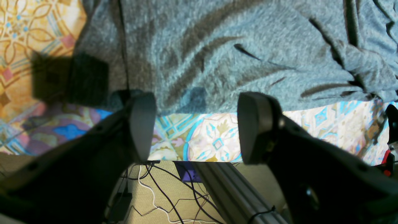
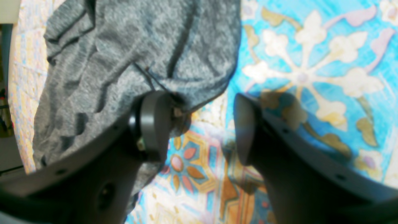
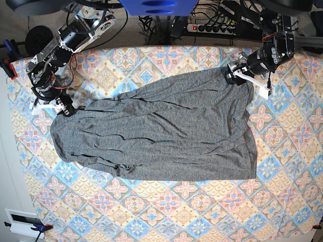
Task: Layout the t-shirt on the table in an organized manner, then fold the t-shirt properly
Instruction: 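Hold the collar corners with both grippers and stretch them apart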
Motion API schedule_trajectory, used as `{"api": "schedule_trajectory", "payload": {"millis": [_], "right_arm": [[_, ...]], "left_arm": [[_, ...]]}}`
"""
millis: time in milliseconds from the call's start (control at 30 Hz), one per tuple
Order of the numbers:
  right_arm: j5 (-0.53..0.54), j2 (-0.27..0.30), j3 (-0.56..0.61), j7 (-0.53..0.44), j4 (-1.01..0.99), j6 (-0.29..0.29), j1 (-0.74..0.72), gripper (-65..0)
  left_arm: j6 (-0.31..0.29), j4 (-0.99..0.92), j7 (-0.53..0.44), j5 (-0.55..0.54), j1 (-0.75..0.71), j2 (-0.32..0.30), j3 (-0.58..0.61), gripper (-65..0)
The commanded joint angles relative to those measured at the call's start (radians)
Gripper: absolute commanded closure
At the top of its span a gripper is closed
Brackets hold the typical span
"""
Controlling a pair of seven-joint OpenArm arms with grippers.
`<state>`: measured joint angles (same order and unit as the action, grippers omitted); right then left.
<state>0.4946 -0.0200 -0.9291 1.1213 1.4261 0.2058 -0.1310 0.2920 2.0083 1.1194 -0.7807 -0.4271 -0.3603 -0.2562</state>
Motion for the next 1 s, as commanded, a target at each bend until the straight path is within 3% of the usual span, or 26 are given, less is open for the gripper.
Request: {"api": "schedule_trajectory", "payload": {"millis": [0,967], "right_arm": [[-0.049,0.01,-0.005,0.003,0.008,-0.015,-0.003,-32.3],[0.009,0.007,0.005,0.012,0.006,-0.013,-0.008,-32.3]], "left_arm": [[-0.001,0.018,-0.008,-0.006,0.001,-0.012,-0.007,-40.4],[-0.003,0.018,-0.008,-0.01,-0.028,-0.007,-0.001,-40.4]]}}
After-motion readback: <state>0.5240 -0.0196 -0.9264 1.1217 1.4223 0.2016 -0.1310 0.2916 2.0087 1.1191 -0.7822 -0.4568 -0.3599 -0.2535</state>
